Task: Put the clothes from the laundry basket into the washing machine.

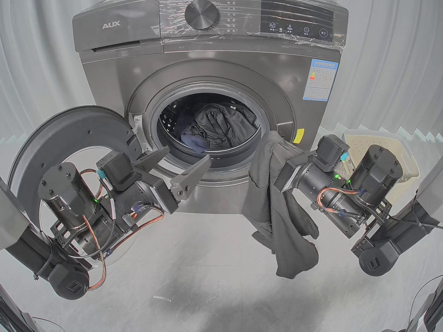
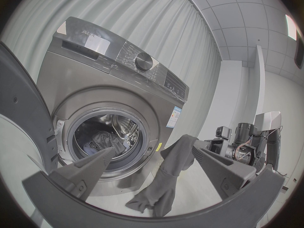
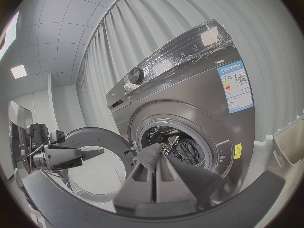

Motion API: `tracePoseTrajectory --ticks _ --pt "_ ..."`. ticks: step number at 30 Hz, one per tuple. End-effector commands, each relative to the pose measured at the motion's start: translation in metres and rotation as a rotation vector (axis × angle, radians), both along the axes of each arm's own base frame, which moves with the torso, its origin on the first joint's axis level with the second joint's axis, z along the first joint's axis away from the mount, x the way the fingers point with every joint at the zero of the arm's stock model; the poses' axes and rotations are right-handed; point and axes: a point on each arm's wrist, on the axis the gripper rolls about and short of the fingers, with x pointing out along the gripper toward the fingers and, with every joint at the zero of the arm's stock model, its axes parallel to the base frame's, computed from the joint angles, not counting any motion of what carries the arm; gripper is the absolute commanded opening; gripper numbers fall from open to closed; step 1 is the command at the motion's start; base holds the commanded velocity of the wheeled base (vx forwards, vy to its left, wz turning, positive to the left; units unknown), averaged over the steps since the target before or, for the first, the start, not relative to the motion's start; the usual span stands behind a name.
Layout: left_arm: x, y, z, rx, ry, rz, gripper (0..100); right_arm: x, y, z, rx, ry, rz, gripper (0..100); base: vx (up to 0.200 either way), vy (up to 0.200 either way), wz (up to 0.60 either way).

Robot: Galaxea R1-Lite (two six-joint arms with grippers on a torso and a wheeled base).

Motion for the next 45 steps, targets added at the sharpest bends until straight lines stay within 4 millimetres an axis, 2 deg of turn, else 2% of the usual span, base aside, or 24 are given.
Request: tracePoseTrajectory --ticks 1,11,15,21,26,30,34,38,45 --pt "0.0 0.0 -0.003 0.008 0.011 0.001 100 0.0 0.0 0.008 0.017 -0.02 -0.003 0 0.0 0.0 0.0" --pt "0.003 0.005 -0.021 0.053 0.069 0.014 100 0.0 -0.001 0.014 0.031 -0.035 -0.006 0 0.0 0.0 0.0" --pt "0.003 0.004 -0.035 0.084 0.112 0.013 100 0.001 0.0 0.018 0.042 -0.048 -0.009 0 0.0 0.0 0.0" --pt "0.007 0.002 -0.05 0.117 0.16 0.012 100 0.002 0.01 0.024 0.058 -0.062 -0.012 0 0.0 0.0 0.0" --pt "0.01 0.001 -0.061 0.134 0.193 0.015 100 0.012 0.027 0.03 0.066 -0.073 0.002 0 0.0 0.0 0.0" --pt "0.005 0.004 -0.068 0.156 0.226 0.012 100 0.016 0.029 0.038 0.082 -0.091 -0.002 0 0.0 0.0 0.0" --pt "0.004 0.004 -0.085 0.201 0.275 -0.01 100 0.019 0.032 0.043 0.09 -0.099 -0.002 0 0.0 0.0 0.0" --pt "0.014 0.0 -0.105 0.264 0.297 -0.008 100 0.016 0.035 0.045 0.081 -0.11 0.005 0 0.0 0.0 0.0" --pt "0.038 -0.009 -0.118 0.257 0.293 0.004 100 0.012 0.037 0.044 0.071 -0.11 0.013 0 0.0 0.0 0.0"
